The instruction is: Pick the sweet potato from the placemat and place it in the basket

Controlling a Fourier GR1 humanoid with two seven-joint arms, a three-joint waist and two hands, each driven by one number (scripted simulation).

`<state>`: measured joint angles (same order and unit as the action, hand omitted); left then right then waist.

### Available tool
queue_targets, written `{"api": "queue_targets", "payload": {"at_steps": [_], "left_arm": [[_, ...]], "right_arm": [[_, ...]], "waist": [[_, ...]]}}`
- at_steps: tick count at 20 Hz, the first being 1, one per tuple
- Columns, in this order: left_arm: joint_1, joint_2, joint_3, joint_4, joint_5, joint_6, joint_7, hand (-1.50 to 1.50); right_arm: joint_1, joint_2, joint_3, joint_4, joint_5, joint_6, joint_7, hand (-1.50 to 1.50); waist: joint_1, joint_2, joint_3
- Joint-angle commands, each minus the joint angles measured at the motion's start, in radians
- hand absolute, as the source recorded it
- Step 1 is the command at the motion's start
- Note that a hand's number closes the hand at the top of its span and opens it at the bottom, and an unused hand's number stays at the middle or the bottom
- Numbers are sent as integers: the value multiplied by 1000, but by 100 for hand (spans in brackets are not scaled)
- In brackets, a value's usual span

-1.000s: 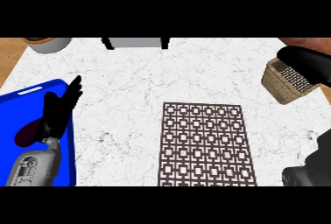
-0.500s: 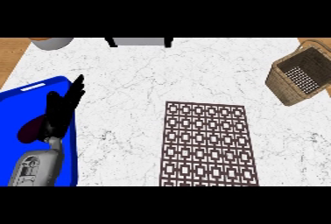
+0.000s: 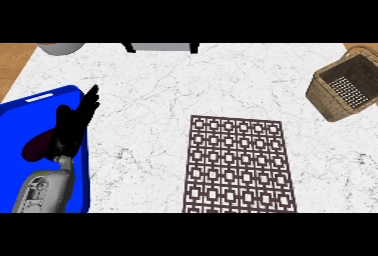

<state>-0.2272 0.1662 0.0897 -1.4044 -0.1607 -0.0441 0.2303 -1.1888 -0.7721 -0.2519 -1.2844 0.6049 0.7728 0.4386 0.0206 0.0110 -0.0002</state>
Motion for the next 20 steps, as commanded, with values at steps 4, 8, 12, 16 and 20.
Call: {"api": "queue_targets", "payload": {"at_steps": [4,8,12,16,20], "left_arm": [[-7,-6,-5,-4,-11,11,28,0],[-32,20,8,-5,3,-15,31,0],[-7,17,6,33,-4,-19,-25,0],[-17,28,19,17,12,-32,1,0],[-28,-20,-9,29,-19,17,1,0]], "right_arm": [[110,-129,10,245,79,-149,-353,150],[41,-176,15,460,102,-196,-524,150],[34,-131,64,575,162,-285,-602,150],[48,-96,91,626,205,-347,-643,150],[26,-104,63,766,187,-298,-693,150]], "waist": [[-4,-4,1],[13,1,1],[14,1,0],[2,-4,0],[6,-1,1]]}}
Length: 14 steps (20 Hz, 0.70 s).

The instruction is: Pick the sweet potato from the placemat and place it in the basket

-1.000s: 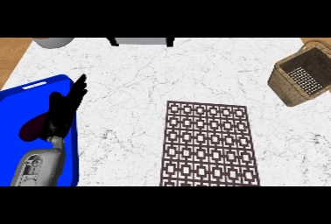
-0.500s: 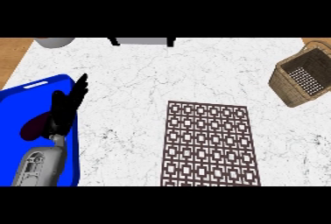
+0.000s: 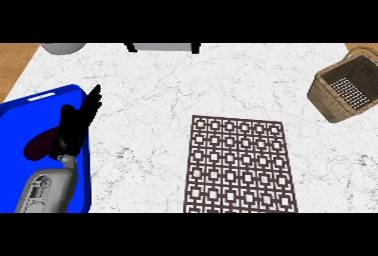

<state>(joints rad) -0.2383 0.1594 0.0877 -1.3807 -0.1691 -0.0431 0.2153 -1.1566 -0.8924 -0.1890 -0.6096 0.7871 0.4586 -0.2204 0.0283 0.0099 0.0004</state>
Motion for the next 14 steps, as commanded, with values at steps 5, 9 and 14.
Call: {"api": "queue_targets", "payload": {"at_steps": [5,9,14], "left_arm": [[12,-19,-19,-28,-13,13,28,0],[-44,-5,-4,16,-3,-1,24,0],[-8,4,1,-4,3,-12,8,0]], "right_arm": [[-5,31,-89,194,-52,-12,8,-150],[-20,75,-115,258,-59,-111,-38,-150],[-18,60,-237,276,-155,-225,-46,-150]], "waist": [[-2,-2,0],[3,4,1],[6,4,1]]}}
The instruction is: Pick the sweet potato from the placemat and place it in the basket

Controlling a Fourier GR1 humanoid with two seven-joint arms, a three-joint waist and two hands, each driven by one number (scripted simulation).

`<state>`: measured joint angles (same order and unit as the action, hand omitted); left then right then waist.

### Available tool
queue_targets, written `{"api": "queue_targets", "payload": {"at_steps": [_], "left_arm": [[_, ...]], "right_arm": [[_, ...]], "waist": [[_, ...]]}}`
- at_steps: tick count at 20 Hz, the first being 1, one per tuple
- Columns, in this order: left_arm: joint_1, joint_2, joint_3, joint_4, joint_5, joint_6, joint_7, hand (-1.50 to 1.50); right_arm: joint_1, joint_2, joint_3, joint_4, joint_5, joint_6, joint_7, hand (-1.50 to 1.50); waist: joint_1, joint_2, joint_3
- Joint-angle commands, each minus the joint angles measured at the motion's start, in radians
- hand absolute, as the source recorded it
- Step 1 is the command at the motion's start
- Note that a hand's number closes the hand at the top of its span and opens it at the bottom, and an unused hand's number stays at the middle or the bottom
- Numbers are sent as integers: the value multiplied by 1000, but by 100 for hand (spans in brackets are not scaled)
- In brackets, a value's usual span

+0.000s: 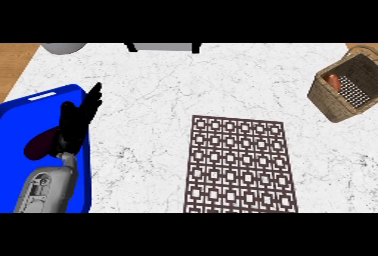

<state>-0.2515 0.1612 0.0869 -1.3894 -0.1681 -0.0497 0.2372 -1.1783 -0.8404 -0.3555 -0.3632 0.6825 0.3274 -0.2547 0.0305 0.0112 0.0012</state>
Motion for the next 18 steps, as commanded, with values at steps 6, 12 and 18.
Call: {"api": "queue_targets", "payload": {"at_steps": [6,12,18], "left_arm": [[11,2,4,13,-3,0,-20,0],[-19,-16,-3,12,-10,19,-2,0],[41,-14,-6,-20,-6,9,-19,0]], "right_arm": [[-24,-106,-152,64,-98,-148,39,-150],[48,-249,-245,152,-165,-114,29,-150],[139,-409,-298,217,-207,40,-20,-150]], "waist": [[1,2,0],[1,9,2],[4,11,6]]}}
